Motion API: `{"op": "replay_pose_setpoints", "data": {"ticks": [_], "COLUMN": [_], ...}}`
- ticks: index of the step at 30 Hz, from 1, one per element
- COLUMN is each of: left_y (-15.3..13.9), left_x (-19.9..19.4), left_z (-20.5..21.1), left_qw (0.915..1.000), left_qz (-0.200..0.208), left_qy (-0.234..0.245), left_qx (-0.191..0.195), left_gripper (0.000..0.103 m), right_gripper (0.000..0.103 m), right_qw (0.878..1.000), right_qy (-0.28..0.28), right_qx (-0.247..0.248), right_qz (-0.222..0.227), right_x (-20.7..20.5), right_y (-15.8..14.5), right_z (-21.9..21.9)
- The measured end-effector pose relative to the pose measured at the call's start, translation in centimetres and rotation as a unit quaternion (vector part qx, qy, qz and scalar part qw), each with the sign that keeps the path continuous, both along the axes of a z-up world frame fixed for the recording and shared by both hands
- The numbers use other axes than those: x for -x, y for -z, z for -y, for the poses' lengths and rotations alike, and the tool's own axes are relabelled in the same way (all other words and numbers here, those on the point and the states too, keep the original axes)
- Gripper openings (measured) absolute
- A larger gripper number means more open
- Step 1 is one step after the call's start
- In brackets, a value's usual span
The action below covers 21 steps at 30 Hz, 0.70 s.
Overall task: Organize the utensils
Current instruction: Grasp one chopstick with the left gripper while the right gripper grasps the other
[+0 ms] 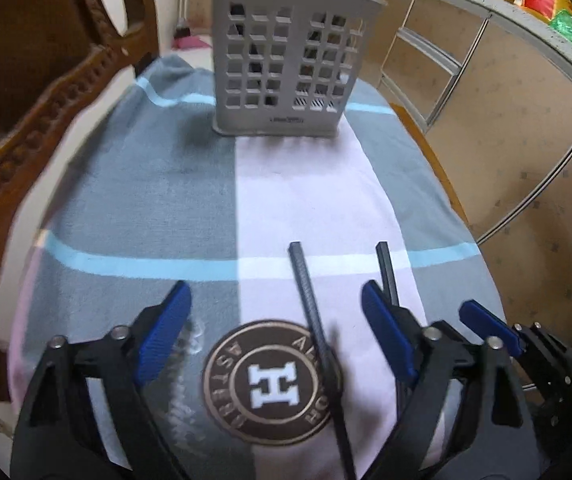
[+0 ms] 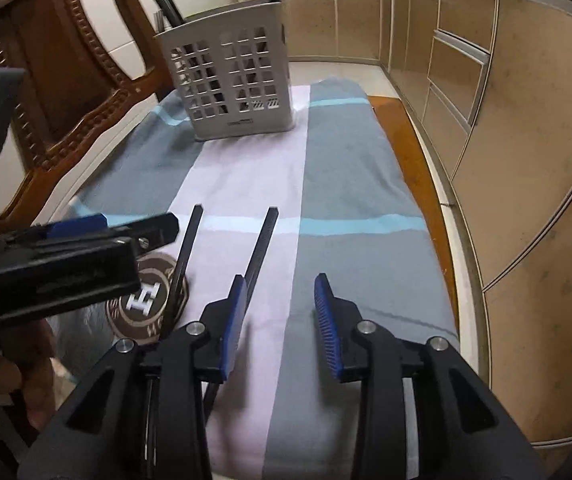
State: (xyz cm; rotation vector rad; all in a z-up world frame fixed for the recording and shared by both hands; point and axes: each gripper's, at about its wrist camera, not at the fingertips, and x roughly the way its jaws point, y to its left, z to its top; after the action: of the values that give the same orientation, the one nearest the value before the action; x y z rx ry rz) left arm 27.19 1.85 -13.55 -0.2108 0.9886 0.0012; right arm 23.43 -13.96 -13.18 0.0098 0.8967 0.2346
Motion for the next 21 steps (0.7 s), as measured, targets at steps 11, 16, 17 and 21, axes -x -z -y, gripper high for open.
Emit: {"op": "replay_pose_setpoints", "data": {"ticks": [11, 16, 17, 21], "left_y": [2.0, 2.0, 2.0, 1.1], "left_x": [-3.7, -4.2, -4.3, -3.8], "left_z": [-0.5, -2.0, -2.6, -3.5], "left_qw": [0.9982, 0.9978, 0.9974, 0.9982], "left_qz": [-0.059, -0.059, -0.059, -0.040], "left_qy": [-0.008, 0.000, 0.000, -0.003], "left_qx": [-0.005, 0.029, 0.042, 0.045], "left_gripper": [0.033, 0.011, 0.010, 0.007], "right_gripper": [0.035, 0.018, 0.012, 0.008], "right_qw": [0.998, 0.998, 0.998, 0.999], "right_qy": [-0.013, -0.019, -0.022, -0.028], "right_qx": [0.047, 0.060, 0.059, 0.015], "right_qz": [-0.034, -0.028, -0.030, -0.038], "right_x": [-6.4, -7.1, -7.3, -7.3], "right_y": [2.8, 2.9, 2.9, 2.3], "right_z": [-3.8, -4.3, -4.1, -2.5]}}
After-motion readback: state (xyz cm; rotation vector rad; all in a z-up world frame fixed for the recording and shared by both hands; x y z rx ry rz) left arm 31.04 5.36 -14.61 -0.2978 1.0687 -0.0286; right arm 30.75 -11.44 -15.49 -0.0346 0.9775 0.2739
